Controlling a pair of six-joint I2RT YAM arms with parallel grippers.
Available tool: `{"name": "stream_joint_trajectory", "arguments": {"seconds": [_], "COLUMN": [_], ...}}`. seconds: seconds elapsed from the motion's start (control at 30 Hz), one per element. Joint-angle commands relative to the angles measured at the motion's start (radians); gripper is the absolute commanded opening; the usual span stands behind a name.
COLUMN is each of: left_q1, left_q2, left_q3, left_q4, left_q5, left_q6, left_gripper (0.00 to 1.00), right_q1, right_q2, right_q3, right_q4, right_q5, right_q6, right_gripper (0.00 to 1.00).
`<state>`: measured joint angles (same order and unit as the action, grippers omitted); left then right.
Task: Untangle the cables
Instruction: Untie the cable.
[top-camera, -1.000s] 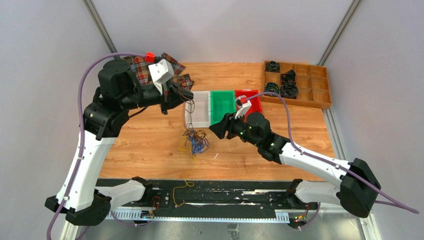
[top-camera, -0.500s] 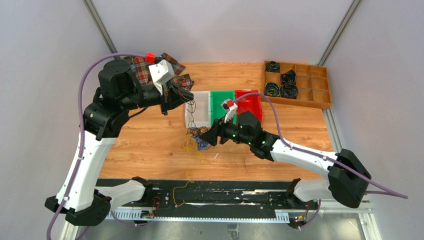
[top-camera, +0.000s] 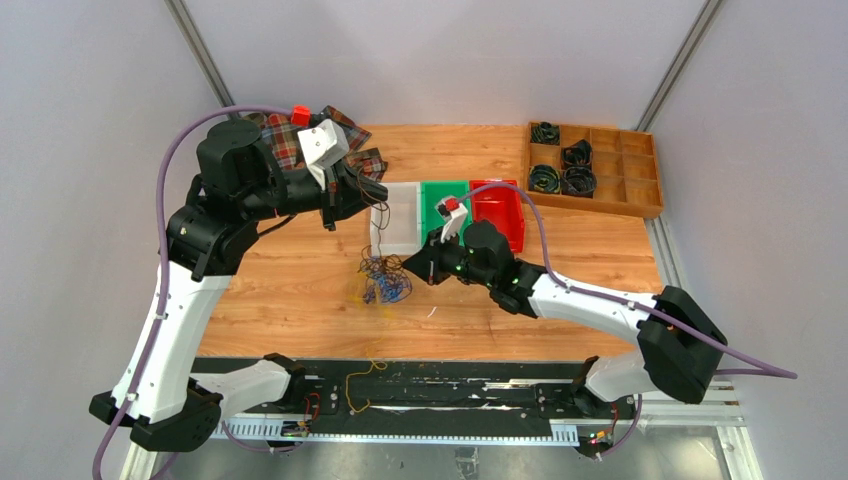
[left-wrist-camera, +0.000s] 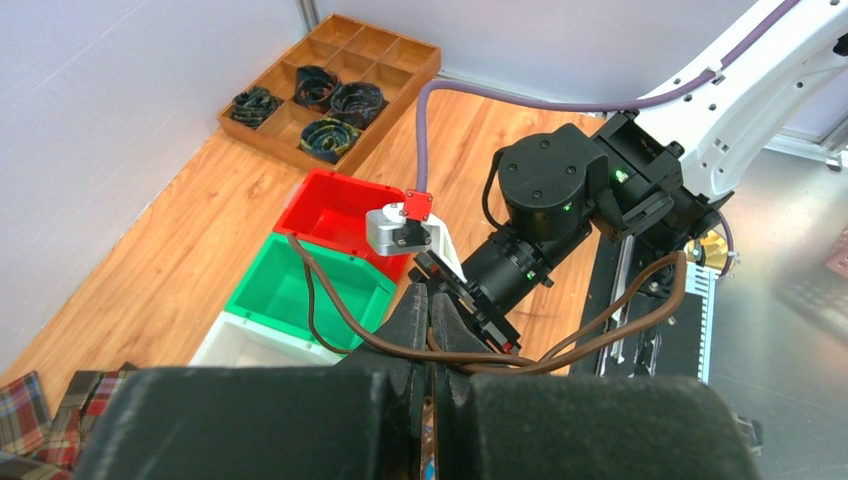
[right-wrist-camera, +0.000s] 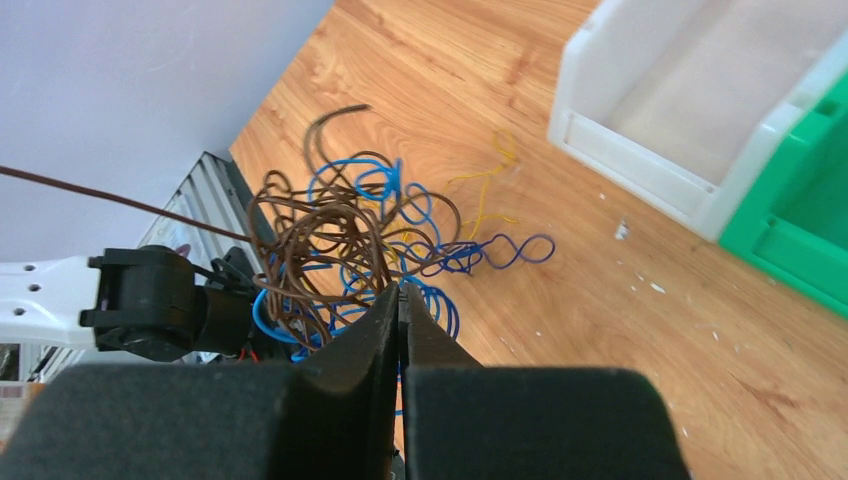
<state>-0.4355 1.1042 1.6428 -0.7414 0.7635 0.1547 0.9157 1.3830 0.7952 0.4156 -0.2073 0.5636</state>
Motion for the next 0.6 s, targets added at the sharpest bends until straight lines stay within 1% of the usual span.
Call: {"name": "stream_joint_trajectory", "arguments": {"seconds": [0.0, 0.03, 0.07, 0.1, 0.13, 0.17, 0.23, 0.3, 0.37, 0.57], "left_q1": [-0.006, -0.006, -0.006, -0.006, -0.006, -0.006, -0.007, -0.007, -0.008, -0.011], "left_q2": [-0.013, -0.013, -0.011, -0.010, -0.009, -0.007, -0.005, -0.003, 0.001, 0.007], "left_q3": [0.037, 0.037, 0.036, 0.035, 0.034, 0.035, 0.038, 0.043, 0.051, 0.070], "left_q4": [0.019, 0.018, 0.018, 0.018, 0.018, 0.017, 0.020, 0.019, 0.020, 0.020], "left_q5": [0.008, 0.009, 0.010, 0.011, 0.011, 0.011, 0.016, 0.018, 0.020, 0.026], "left_q6": [0.004, 0.003, 0.003, 0.002, 0.000, -0.002, -0.008, -0.012, -0.018, -0.026], "left_gripper": [0.01, 0.01, 0.01, 0.01, 0.01, 0.01, 0.01, 0.01, 0.01, 0.01], "right_q1": [0.009, 0.009, 0.009, 0.011, 0.012, 0.015, 0.018, 0.018, 0.018, 0.021], "right_q2": [-0.052, -0.060, -0.068, -0.078, -0.089, -0.103, -0.126, -0.139, -0.140, -0.080], "right_q3": [-0.067, -0.076, -0.080, -0.079, -0.079, -0.085, -0.095, -0.094, -0.086, -0.038], "right_q4": [0.018, 0.035, 0.044, 0.040, 0.037, 0.038, 0.046, 0.043, 0.040, 0.069], "right_q5": [0.080, 0.064, 0.044, 0.028, 0.019, 0.018, 0.018, 0.013, 0.008, -0.110], "right_q6": [0.005, 0.003, 0.000, -0.005, -0.012, -0.021, -0.035, -0.047, -0.050, -0.038], "right_gripper": [0.01, 0.01, 0.08, 0.20, 0.29, 0.35, 0.41, 0.45, 0.46, 0.46]}}
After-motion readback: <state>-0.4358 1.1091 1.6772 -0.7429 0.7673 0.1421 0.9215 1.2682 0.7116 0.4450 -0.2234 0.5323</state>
